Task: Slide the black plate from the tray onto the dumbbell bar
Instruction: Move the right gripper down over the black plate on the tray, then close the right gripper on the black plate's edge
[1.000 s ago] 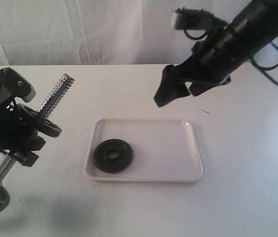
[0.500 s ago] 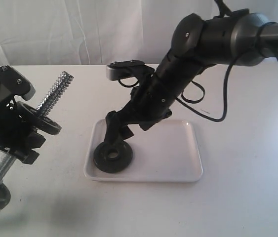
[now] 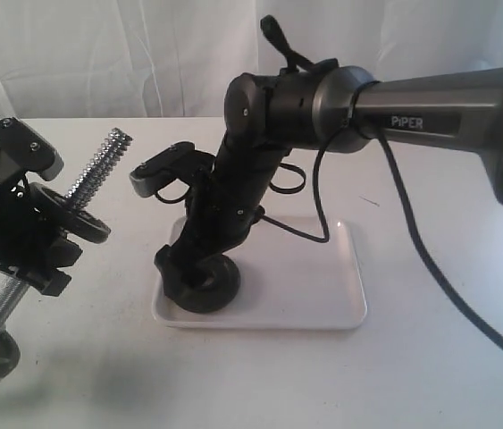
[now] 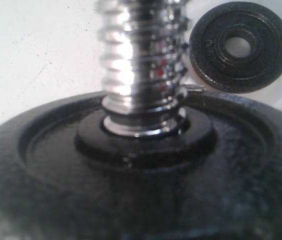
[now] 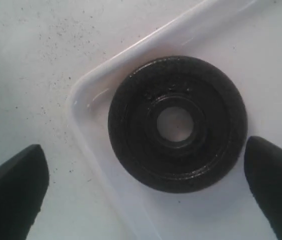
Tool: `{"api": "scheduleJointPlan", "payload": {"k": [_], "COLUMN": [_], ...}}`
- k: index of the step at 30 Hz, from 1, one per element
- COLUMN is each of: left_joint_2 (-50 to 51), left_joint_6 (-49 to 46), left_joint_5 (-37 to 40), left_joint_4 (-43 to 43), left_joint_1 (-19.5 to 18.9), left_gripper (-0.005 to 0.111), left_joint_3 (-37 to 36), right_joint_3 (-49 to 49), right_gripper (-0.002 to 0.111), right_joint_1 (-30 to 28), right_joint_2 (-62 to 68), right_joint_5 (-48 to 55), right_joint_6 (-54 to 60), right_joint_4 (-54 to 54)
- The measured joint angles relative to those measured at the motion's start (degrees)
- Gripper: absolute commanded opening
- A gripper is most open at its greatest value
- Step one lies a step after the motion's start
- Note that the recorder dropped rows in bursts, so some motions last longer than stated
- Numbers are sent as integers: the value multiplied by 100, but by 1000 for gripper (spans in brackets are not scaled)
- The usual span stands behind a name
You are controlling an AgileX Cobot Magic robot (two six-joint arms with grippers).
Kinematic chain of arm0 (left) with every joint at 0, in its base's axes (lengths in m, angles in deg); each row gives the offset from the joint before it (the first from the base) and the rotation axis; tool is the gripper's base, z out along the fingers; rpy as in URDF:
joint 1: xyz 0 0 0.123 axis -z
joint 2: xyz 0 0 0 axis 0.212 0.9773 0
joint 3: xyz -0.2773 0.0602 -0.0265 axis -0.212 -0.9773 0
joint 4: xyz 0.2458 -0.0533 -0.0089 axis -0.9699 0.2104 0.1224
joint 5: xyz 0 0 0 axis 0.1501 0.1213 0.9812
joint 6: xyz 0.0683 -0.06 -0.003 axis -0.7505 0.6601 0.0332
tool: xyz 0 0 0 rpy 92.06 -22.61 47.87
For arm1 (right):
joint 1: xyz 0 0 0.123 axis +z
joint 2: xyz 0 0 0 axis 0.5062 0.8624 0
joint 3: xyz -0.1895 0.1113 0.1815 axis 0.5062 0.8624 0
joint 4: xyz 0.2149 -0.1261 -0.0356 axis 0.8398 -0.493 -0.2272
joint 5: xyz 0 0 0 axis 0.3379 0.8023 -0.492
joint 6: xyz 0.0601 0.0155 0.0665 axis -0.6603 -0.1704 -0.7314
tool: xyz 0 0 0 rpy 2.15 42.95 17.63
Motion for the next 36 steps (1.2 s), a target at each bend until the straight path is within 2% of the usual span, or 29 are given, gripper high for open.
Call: {"api": "scheduleJointPlan", "payload": {"k": [19, 36], "left_joint_2": [0, 0], "left_joint_6": [0, 0], "left_joint_5": [-8, -44], "left_joint_4": [10, 10], "left_joint_1": [0, 0], "left_gripper": [0, 0], "left_joint_3": [0, 0], "right_joint_3": [-195, -218], "right_gripper": [105, 105], "right_joint_1": [163, 267], "right_joint_2": [545, 807], "right_joint_5": [-714, -742], "right_joint_6": [-13, -138], "right_joint_4": [-314, -741]}}
